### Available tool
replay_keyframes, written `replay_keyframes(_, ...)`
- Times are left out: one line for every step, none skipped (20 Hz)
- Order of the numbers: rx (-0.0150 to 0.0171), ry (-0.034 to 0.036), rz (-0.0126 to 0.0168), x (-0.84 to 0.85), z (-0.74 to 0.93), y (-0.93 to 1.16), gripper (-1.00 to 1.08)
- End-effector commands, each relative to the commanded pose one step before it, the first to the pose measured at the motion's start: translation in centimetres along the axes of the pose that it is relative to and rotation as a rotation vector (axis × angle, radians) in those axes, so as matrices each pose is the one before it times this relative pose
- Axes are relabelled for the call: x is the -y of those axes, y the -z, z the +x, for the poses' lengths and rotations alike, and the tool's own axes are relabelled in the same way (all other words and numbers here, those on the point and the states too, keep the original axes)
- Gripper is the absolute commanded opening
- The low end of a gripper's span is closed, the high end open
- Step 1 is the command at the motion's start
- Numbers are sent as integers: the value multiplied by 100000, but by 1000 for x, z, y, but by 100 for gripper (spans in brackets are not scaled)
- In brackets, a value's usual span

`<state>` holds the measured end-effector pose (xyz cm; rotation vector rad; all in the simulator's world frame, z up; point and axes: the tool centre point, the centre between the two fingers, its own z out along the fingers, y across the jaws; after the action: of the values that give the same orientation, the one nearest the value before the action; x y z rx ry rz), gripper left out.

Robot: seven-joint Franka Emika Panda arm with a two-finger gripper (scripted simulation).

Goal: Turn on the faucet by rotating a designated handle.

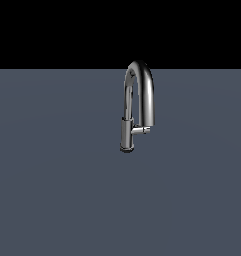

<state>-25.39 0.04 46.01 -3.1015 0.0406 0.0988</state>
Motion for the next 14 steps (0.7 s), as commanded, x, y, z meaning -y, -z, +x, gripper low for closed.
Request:
replay_keyframes(0,0,0,-1,0,0,-100)
replay_keyframes(0,0,0,21,-3,8,-100)
replay_keyframes(126,-106,105,-17,54,-7,-100)
replay_keyframes(160,-136,134,3,65,1,-100)
replay_keyframes(226,-192,190,2,92,1,-100)
replay_keyframes(288,-244,241,5,117,2,-100)
replay_keyframes(355,-301,298,4,145,1,-100)
replay_keyframes(419,-355,351,6,170,2,-100)
replay_keyframes(484,-410,406,7,197,2,-100)
replay_keyframes(551,-466,462,8,224,2,-100)
replay_keyframes(617,-522,517,10,250,3,-100)
replay_keyframes(686,-581,576,10,279,3,-100)
replay_keyframes(753,-637,632,11,306,4,-100)
replay_keyframes(823,-696,691,12,335,4,-100)
